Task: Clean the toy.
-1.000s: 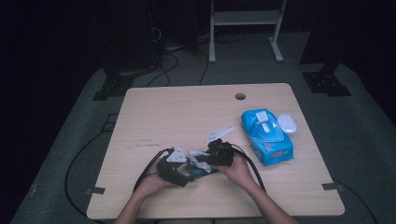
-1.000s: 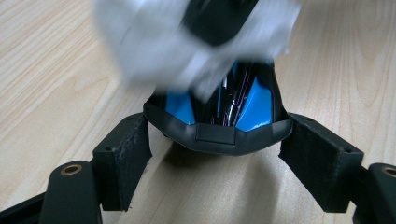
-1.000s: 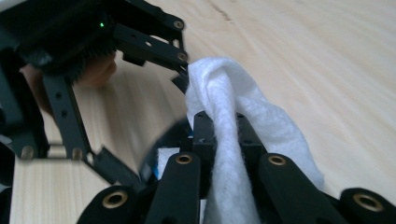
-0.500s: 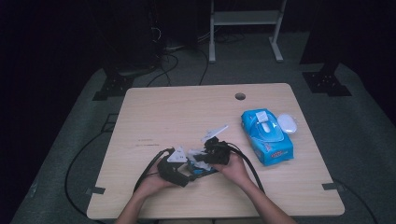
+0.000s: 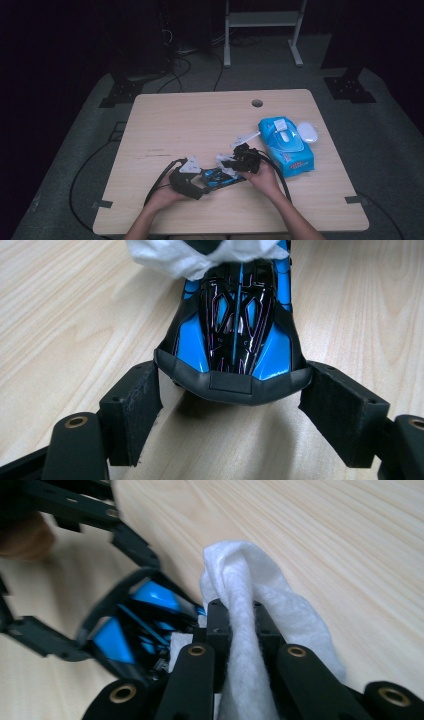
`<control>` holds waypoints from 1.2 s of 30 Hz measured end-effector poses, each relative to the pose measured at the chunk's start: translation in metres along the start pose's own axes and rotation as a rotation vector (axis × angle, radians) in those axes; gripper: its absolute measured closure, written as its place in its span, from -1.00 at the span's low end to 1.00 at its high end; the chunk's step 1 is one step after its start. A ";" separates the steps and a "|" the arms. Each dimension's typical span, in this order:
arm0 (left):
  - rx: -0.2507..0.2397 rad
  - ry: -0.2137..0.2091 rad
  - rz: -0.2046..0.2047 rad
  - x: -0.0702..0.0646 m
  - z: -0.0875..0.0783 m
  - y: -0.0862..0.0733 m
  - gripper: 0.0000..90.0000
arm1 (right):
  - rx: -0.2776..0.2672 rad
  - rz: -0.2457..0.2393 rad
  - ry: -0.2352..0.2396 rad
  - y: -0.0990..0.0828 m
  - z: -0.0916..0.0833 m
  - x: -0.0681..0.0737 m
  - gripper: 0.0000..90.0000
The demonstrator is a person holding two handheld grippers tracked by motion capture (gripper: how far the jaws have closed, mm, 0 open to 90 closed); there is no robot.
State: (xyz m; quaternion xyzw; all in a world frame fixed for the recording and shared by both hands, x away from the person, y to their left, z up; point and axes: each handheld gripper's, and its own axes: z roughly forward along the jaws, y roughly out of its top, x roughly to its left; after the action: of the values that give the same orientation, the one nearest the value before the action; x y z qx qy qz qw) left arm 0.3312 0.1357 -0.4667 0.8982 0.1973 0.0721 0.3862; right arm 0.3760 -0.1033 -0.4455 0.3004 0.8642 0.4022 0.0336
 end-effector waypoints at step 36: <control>0.010 0.010 0.019 -0.001 -0.001 0.001 -0.47 | -0.033 0.025 -0.047 -0.029 -0.020 -0.020 0.82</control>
State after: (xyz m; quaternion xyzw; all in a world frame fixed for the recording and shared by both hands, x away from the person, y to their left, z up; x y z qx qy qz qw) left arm 0.3305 0.1357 -0.4655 0.9017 0.1909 0.0794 0.3798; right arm 0.3726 -0.1419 -0.4565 0.3198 0.8527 0.4096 0.0536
